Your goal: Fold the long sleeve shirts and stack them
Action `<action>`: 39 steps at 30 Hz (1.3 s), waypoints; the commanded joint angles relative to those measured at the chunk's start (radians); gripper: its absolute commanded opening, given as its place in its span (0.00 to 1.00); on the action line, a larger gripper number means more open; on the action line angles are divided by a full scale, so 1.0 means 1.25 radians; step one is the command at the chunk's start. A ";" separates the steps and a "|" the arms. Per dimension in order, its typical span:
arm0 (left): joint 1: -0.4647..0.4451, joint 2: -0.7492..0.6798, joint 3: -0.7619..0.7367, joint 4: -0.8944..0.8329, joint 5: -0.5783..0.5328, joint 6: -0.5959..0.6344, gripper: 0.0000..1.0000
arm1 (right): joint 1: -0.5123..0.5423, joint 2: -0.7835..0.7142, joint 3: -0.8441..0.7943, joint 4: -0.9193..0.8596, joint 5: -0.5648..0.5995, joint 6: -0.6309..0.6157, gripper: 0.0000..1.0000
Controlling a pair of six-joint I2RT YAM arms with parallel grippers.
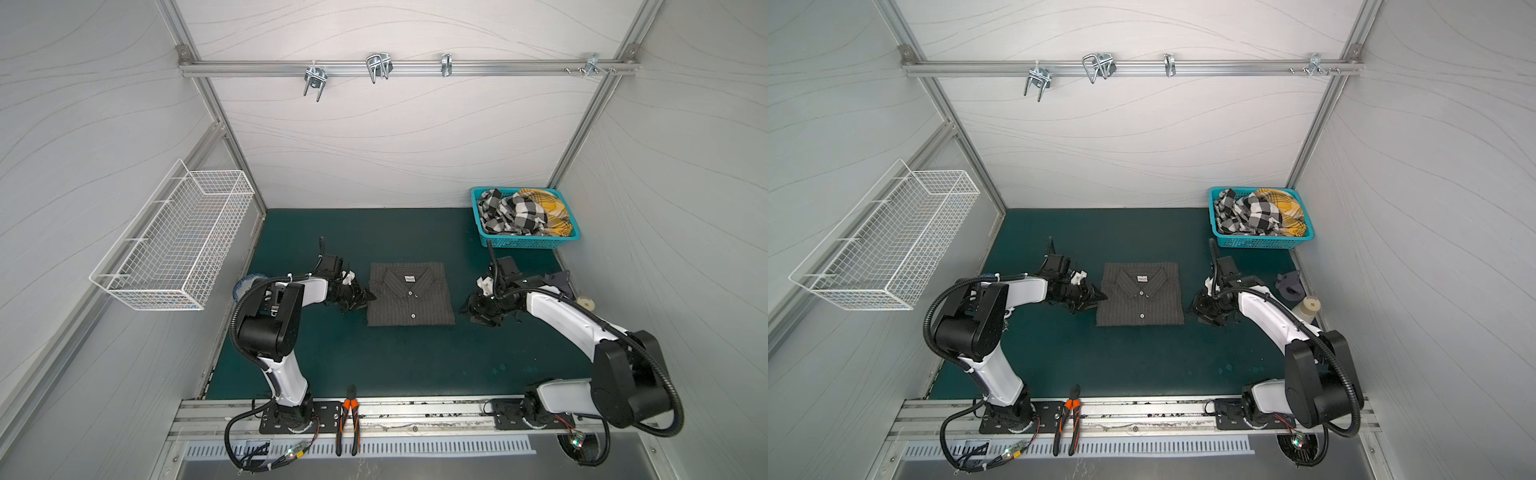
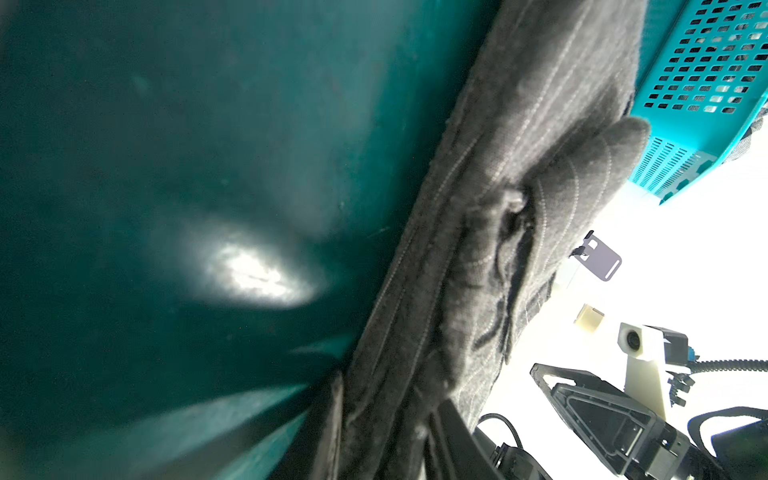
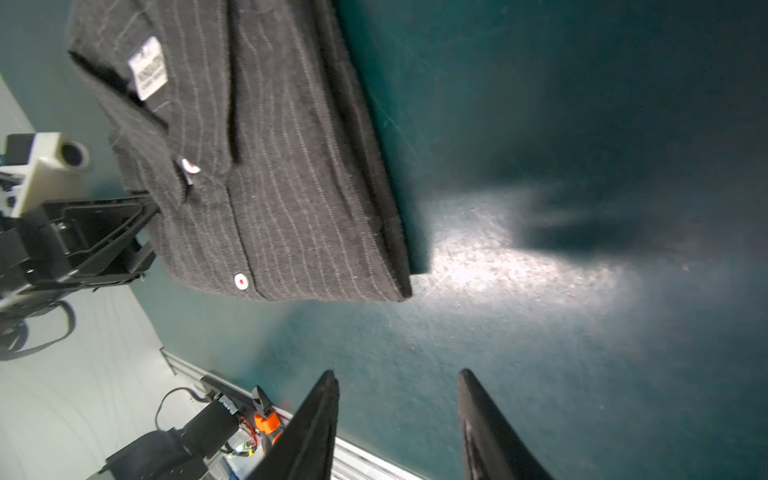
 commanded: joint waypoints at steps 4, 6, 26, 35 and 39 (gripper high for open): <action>-0.002 0.056 0.001 0.039 -0.013 -0.024 0.32 | -0.003 0.003 0.005 0.005 -0.035 -0.011 0.48; -0.001 0.061 -0.005 0.055 -0.003 -0.038 0.32 | -0.002 0.008 0.005 0.009 -0.043 -0.010 0.48; -0.006 0.048 -0.021 0.019 -0.025 -0.023 0.59 | 0.037 0.242 0.131 0.029 -0.020 -0.032 0.11; -0.032 0.078 -0.056 0.100 0.003 -0.074 0.39 | 0.047 0.327 0.117 0.062 -0.029 -0.019 0.03; -0.045 0.078 -0.051 0.106 0.012 -0.081 0.34 | 0.053 0.334 0.113 0.067 -0.026 -0.020 0.02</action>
